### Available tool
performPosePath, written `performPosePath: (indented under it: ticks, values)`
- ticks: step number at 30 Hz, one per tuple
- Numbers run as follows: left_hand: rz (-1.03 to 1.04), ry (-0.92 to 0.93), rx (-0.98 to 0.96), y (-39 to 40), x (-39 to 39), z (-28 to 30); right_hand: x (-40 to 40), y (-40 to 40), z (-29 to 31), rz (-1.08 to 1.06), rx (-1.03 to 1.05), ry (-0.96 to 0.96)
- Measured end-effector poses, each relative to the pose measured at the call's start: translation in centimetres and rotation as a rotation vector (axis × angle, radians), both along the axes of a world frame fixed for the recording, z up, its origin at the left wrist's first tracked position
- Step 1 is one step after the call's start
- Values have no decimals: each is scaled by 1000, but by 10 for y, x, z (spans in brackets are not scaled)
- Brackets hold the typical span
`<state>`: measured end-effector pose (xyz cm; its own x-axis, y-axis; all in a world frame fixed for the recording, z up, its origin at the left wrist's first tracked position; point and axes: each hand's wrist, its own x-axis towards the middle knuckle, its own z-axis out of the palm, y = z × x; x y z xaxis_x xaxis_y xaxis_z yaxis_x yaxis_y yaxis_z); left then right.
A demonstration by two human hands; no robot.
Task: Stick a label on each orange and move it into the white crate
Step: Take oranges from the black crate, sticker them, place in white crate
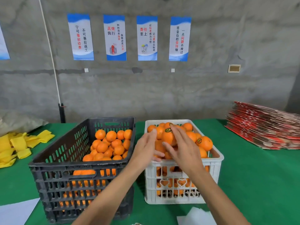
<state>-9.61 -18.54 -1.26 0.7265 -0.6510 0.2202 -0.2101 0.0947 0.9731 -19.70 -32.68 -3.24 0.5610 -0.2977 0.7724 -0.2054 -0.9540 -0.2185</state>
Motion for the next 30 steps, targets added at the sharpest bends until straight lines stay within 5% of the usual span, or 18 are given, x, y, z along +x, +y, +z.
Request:
performPosePath:
  ticks: [7, 13, 16, 23, 30]
  values:
    - [285, -195, 93, 27, 112, 10, 18, -78, 30, -173, 122, 165]
    - [373, -732, 900, 93, 203, -4, 59, -44, 28, -140, 56, 48]
    - [231, -767, 1146, 106, 224, -12, 94, -6, 28, -18, 122, 63]
    - [115, -527, 1186, 79, 268, -13, 202, 68, 27, 230, 296, 227]
    - [135, -656, 1219, 6, 332, -8, 291, 58, 19, 178, 283, 379]
